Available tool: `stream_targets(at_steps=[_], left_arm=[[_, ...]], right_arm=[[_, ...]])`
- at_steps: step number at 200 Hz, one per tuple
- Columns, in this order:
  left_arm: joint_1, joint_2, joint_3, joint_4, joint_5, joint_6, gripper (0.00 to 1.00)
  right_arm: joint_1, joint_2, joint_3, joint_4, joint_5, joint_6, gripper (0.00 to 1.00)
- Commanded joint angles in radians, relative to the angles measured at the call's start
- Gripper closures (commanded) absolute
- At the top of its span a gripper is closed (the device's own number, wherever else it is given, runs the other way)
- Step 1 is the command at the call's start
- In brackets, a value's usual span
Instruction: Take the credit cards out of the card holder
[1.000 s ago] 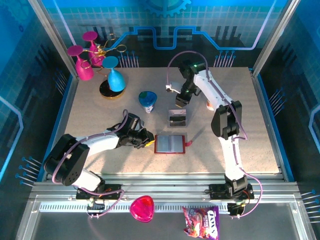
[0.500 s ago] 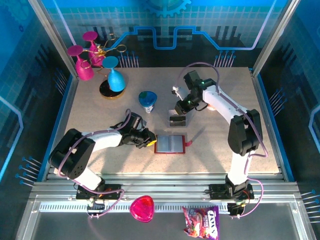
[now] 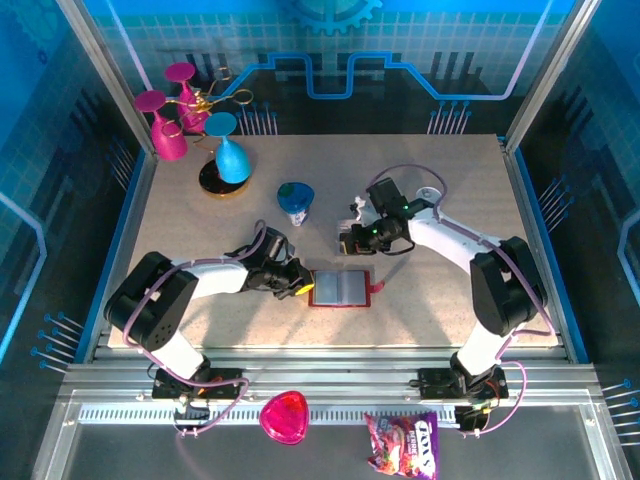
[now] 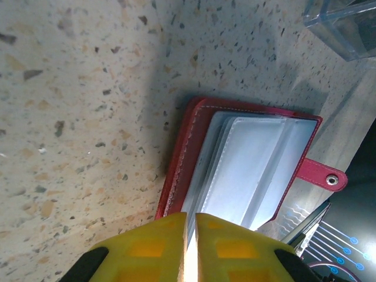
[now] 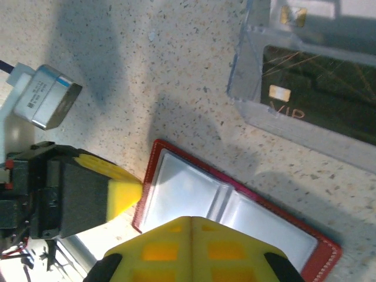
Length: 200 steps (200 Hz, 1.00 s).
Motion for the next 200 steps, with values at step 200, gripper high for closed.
stream_targets(at_steps=[200], left_arm=[[-0.034,-0.002,-0.026,-0.046,-0.03,0.035,0.89]], right_arm=[[0.179,0.039,-0.116,0.098,0.023,0.212,0.84]])
